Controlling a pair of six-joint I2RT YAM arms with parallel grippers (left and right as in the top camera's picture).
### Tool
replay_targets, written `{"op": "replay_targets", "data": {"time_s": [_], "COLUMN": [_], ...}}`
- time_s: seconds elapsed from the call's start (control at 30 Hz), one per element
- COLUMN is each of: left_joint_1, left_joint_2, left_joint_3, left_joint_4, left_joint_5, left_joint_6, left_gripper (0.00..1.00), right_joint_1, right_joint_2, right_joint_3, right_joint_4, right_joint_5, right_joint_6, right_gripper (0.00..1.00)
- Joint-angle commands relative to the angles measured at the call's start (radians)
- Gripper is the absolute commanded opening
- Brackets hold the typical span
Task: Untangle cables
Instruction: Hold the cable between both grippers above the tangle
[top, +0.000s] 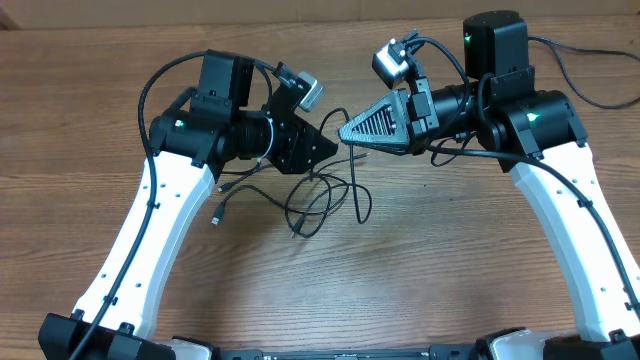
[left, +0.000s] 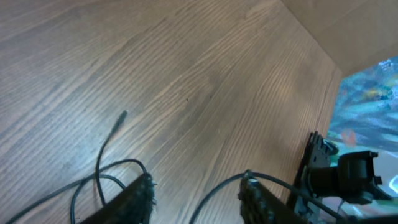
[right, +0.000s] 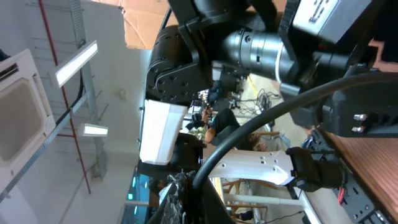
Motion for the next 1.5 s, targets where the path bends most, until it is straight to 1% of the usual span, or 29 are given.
{"op": "replay_targets", "data": {"time_s": [0.0,0.17,0.23,0.33,0.37,0.4,0.47,0.5,0.6,0.67,0.8,0.93,0.97,1.03,1.1,1.17,1.27,1.4,1.43,1.47], "left_joint_1": [-0.006,-0.005,-0.004,0.001,0.002,0.002,0.002,0.002,0.002,0.002,0.002,-0.003,-0.004,-0.007,-0.008,-0.008,-0.008,-0.008,-0.007,-0.007], "left_joint_2": [0.003,0.003,0.003,0.003,0.003,0.003,0.003,0.003,0.003,0.003,0.003,0.004,0.004,0.004,0.004,0.004,0.004,0.004,0.004,0.004], "left_joint_3": [-0.005,-0.004,-0.004,-0.004,-0.004,-0.004,-0.004,-0.004,-0.004,-0.004,-0.004,-0.005,-0.005,-0.005,-0.005,-0.005,-0.005,-0.005,-0.005,-0.005], "left_joint_4": [-0.015,-0.033,-0.035,-0.036,-0.036,-0.036,-0.036,-0.036,-0.029,-0.027,-0.027,-0.027,-0.027,-0.028,-0.028,-0.029,-0.029,-0.037,-0.038,-0.04], "left_joint_5": [0.019,0.018,0.013,-0.006,-0.005,-0.005,-0.005,-0.005,-0.005,-0.005,-0.005,-0.004,-0.003,-0.004,-0.004,-0.006,-0.031,-0.061,-0.061,-0.06], "left_joint_6": [0.005,0.005,0.005,0.005,0.005,0.005,0.005,0.006,0.009,0.009,0.01,0.017,0.016,0.017,0.017,0.017,0.016,0.016,0.016,0.014], "left_gripper": [0.42,0.4,0.33,0.26,0.26,0.31,0.76,0.83,0.84,0.83,0.82,0.79,0.76,0.65,0.59,0.55,0.45,0.28,0.2,0.1], "right_joint_1": [0.005,0.005,0.004,0.004,0.004,0.004,0.004,0.004,0.004,0.004,0.004,0.004,0.004,0.004,0.004,0.004,0.004,0.004,0.004,0.004], "right_joint_2": [-0.003,-0.003,-0.003,-0.003,-0.003,-0.003,-0.003,-0.003,-0.003,-0.003,-0.003,-0.003,-0.003,-0.004,-0.004,-0.004,-0.004,-0.004,-0.004,-0.004], "right_joint_3": [0.015,0.014,0.015,0.015,0.015,0.015,0.015,0.014,0.015,0.015,0.015,0.015,0.015,0.015,0.015,0.015,0.015,0.015,0.015,0.015], "right_joint_4": [0.005,-0.037,-0.056,-0.063,-0.063,-0.062,-0.062,-0.061,-0.055,-0.039,0.031,0.185,0.214,0.254,0.266,0.266,0.267,0.267,0.269,0.269], "right_joint_5": [0.069,0.246,0.281,0.271,0.255,0.237,0.2,0.181,0.116,0.067,-0.033,-0.112,-0.116,-0.116,-0.115,-0.114,-0.114,-0.112,-0.106,-0.097], "right_joint_6": [-0.013,-0.013,-0.013,-0.013,-0.013,-0.013,-0.012,-0.012,-0.008,0.0,0.087,0.242,0.271,0.317,0.333,0.332,0.332,0.332,0.332,0.33], "right_gripper": [0.04,0.04,0.04,0.04,0.04,0.04,0.04,0.04,0.04,0.04,0.04,0.04,0.04,0.04,0.04,0.04,0.04,0.04,0.04,0.04]}}
